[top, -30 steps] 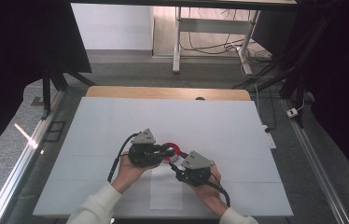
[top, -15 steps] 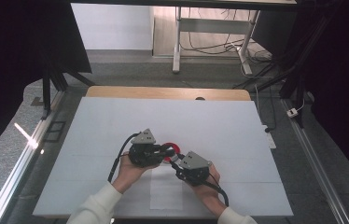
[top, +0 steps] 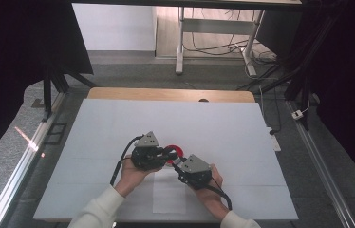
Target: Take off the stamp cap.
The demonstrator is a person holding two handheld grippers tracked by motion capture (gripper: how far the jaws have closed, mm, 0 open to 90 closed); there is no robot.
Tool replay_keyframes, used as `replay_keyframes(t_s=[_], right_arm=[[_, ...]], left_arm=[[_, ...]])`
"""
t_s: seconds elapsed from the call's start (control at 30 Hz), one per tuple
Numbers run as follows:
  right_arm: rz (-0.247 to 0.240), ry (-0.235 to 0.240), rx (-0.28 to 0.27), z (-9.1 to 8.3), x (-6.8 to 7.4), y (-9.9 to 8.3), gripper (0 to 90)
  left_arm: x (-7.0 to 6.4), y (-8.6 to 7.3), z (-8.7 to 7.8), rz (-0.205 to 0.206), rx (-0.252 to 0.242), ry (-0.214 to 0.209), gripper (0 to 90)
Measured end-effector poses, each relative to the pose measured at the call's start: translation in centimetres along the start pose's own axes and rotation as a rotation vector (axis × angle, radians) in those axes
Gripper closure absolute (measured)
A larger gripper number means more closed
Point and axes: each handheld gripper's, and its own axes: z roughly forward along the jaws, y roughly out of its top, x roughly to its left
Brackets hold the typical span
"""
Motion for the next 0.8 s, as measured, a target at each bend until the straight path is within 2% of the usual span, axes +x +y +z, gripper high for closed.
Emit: replay_keyframes(t_s=[0.13, 0.3, 0.6, 0.8], right_arm=[[-0.009, -0.007, 0.014, 0.05, 0.07, -0.15, 65.2], [-0.004, -0.016, 0.002, -0.01, 0.19, -0.24, 65.4], [-0.018, -0.003, 0.013, -0.11, -0.01, -0.12, 65.5], [0.000, -0.011, 0.001, -0.18, 0.06, -0.16, 65.6]], left_arm=[[0.05, -0.13, 0.11, -0.005, 0.002, 0.001, 75.2], [0.12, -0.15, 0.05, -0.010, -0.003, -0.003, 75.2], [0.25, -0.15, 0.02, -0.021, -0.004, -0.011, 75.3], [0.20, -0.14, -0.06, -0.024, -0.014, -0.010, 75.3]])
